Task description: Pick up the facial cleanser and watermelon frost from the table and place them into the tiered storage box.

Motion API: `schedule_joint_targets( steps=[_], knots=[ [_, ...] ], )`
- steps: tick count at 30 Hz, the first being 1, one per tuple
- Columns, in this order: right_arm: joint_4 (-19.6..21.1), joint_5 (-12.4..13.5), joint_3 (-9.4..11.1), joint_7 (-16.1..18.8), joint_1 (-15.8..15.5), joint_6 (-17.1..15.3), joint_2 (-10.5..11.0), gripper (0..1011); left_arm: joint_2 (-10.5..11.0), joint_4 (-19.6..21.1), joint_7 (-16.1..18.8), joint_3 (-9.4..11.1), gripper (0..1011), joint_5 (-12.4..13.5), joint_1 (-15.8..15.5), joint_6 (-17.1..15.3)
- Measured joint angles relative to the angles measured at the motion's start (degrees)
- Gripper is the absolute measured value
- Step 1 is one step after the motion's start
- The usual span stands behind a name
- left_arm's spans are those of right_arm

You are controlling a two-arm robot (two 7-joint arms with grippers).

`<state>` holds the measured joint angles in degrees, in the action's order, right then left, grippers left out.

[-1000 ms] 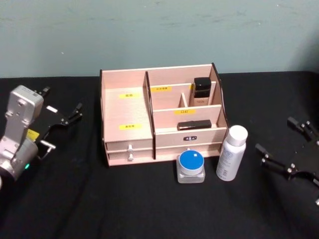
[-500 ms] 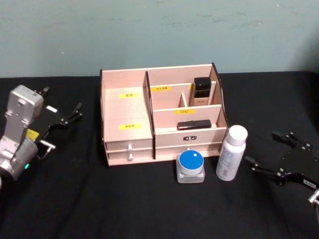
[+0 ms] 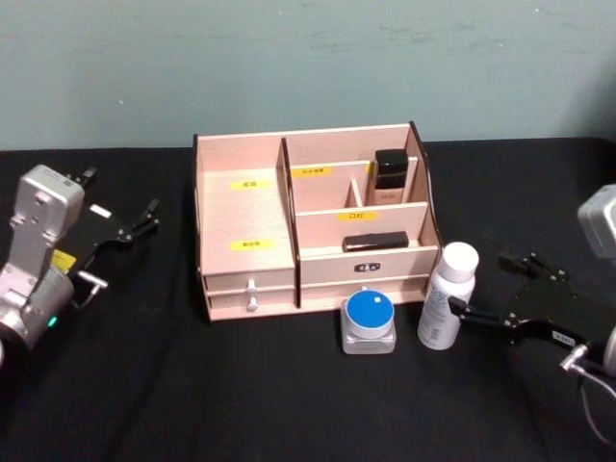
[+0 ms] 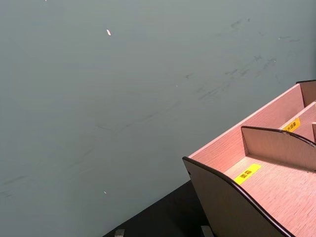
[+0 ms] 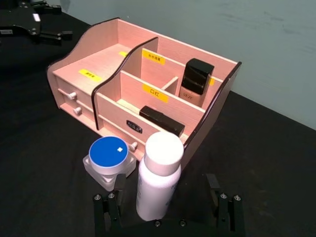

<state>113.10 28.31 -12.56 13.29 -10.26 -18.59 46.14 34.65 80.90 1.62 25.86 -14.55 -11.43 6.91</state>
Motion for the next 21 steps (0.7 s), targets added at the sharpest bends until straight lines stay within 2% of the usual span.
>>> schedule_joint_targets(
  steps=[7, 21],
  knots=[
    [-2.39, -1.21, -1.22, 0.7, 2.71, -1.11, -2.7, 1003, 0.0, 0.0, 0.0, 0.0, 1001, 0.0, 0.0, 0.0],
    [-5.02, -2.66, -2.05, 2.57, 5.23, -1.85, -6.03, 1002, 0.0, 0.0, 0.0, 0.0, 1001, 0.0, 0.0, 0.0]
  ],
)
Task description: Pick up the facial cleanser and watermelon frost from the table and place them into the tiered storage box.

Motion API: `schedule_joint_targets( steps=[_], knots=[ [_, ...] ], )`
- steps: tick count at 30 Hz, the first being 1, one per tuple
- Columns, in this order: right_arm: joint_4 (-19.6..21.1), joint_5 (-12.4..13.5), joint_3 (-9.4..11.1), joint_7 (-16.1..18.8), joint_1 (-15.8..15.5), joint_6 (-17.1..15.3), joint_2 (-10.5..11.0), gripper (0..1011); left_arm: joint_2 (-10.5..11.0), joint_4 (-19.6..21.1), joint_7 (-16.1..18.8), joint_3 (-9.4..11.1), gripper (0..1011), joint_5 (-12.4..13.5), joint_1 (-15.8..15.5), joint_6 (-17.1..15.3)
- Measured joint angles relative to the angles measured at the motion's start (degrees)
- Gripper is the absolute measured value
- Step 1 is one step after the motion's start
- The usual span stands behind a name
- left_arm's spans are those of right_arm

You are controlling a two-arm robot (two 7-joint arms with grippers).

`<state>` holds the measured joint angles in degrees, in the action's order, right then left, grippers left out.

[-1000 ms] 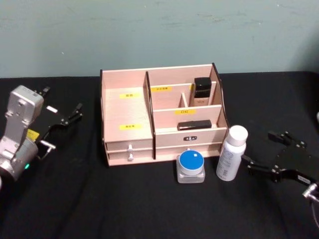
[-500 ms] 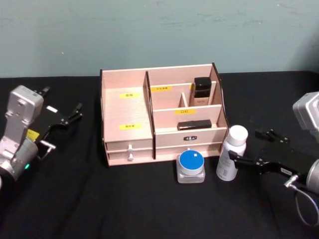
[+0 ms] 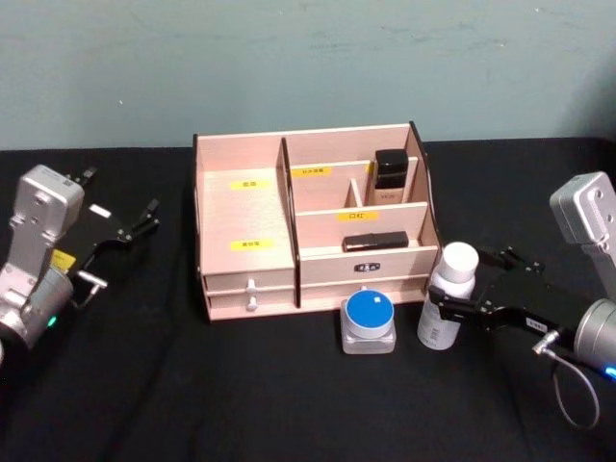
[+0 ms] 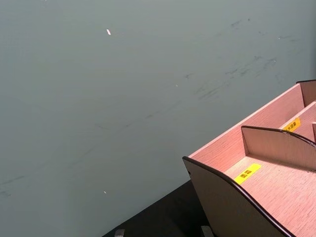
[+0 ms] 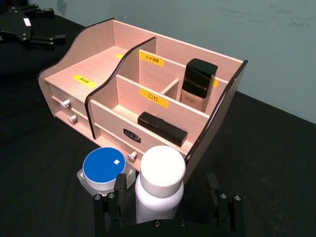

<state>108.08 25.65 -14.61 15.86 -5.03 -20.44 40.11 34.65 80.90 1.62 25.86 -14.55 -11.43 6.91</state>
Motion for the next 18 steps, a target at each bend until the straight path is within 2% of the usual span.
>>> schedule_joint_targets(
  steps=[10, 18],
  knots=[
    [-2.12, -1.56, -0.42, 1.17, 1.64, -0.81, -2.02, 1002, 0.0, 0.0, 0.0, 0.0, 1001, 0.0, 0.0, 0.0],
    [-3.02, -2.93, -0.47, 2.11, 2.13, -0.26, -3.0, 1002, 0.0, 0.0, 0.0, 0.0, 1001, 0.0, 0.0, 0.0]
  ],
)
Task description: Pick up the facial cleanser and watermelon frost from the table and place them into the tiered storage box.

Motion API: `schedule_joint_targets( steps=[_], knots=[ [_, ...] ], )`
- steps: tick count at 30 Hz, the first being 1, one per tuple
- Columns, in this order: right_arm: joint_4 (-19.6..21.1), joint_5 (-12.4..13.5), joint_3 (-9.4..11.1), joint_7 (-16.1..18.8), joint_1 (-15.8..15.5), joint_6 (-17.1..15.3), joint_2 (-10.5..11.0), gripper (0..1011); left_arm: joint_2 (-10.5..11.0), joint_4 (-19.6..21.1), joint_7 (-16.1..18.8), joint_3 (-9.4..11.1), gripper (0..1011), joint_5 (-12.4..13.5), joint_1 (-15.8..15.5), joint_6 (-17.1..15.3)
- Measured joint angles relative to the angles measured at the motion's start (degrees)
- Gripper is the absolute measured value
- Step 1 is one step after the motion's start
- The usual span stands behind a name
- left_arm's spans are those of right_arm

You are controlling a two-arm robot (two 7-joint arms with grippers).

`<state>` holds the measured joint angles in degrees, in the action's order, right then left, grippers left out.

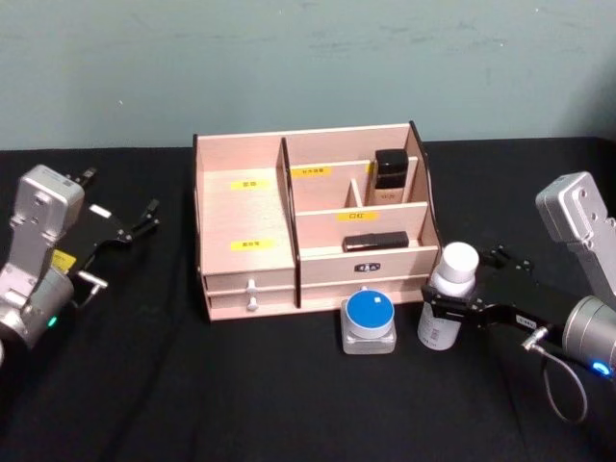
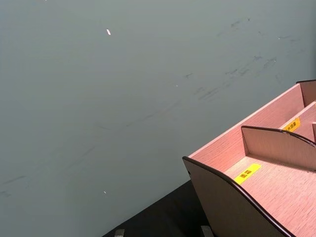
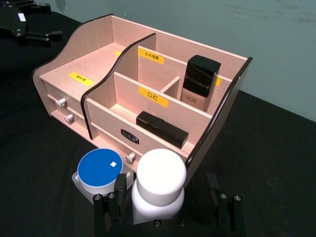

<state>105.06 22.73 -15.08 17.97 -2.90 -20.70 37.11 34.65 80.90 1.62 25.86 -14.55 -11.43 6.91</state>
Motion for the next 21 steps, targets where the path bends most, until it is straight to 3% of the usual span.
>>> schedule_joint_targets(
  steps=[12, 21],
  knots=[
    [-0.07, -0.17, 0.04, 0.13, 0.05, 0.17, -0.04, 964, 0.0, 0.0, 0.0, 0.0, 1001, 0.0, 0.0, 0.0],
    [0.02, -0.03, 0.07, 0.01, 0.0, 0.18, 0.04, 730, 0.0, 0.0, 0.0, 0.0, 1001, 0.0, 0.0, 0.0]
  ],
)
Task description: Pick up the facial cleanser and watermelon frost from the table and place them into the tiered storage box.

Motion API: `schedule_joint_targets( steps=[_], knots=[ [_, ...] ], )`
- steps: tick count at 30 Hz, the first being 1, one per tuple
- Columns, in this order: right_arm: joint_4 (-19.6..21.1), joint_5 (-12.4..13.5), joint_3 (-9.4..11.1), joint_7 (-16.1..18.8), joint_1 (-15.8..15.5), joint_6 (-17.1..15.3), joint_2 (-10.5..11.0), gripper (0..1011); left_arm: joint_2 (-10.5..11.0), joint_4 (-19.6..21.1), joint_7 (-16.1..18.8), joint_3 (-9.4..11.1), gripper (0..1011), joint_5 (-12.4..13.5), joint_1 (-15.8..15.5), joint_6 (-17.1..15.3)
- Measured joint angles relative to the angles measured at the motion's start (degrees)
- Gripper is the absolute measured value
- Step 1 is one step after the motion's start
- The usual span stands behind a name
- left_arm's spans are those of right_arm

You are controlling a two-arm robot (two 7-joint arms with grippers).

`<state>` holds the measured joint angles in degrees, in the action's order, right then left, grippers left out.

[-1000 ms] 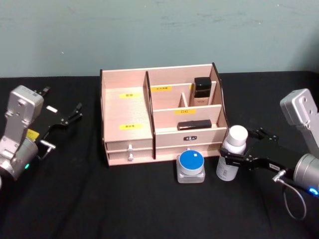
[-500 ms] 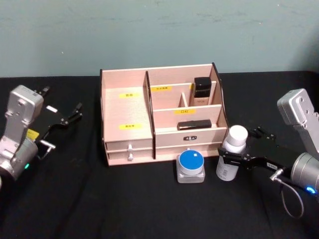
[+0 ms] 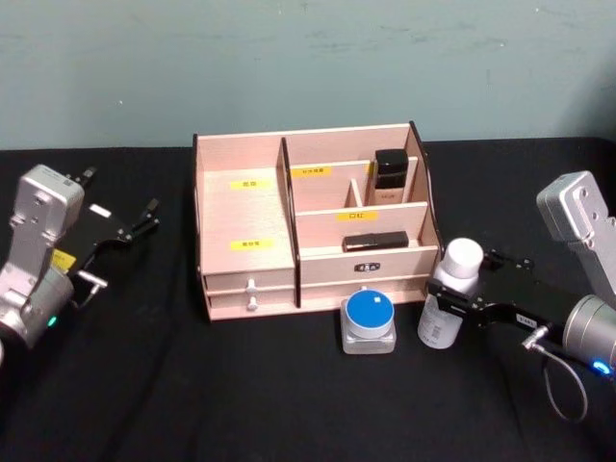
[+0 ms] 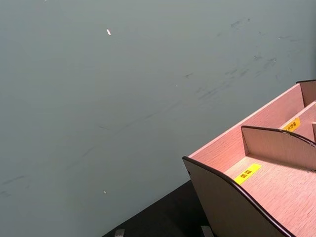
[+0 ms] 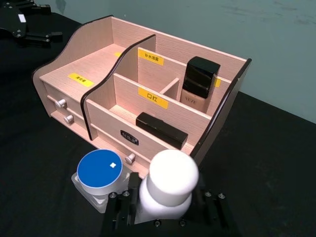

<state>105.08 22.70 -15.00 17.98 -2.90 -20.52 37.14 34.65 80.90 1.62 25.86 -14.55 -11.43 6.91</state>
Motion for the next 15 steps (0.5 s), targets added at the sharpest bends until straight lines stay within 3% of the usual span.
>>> schedule_joint_targets(
  steps=[4, 15],
  knots=[
    [0.02, 0.04, 0.0, -0.03, -0.02, 0.0, 0.02, 615, 0.0, 0.0, 0.0, 0.0, 1001, 0.0, 0.0, 0.0],
    [0.08, 0.09, 0.0, -0.08, -0.07, 0.0, 0.07, 605, 0.0, 0.0, 0.0, 0.0, 1001, 0.0, 0.0, 0.0]
  ],
)
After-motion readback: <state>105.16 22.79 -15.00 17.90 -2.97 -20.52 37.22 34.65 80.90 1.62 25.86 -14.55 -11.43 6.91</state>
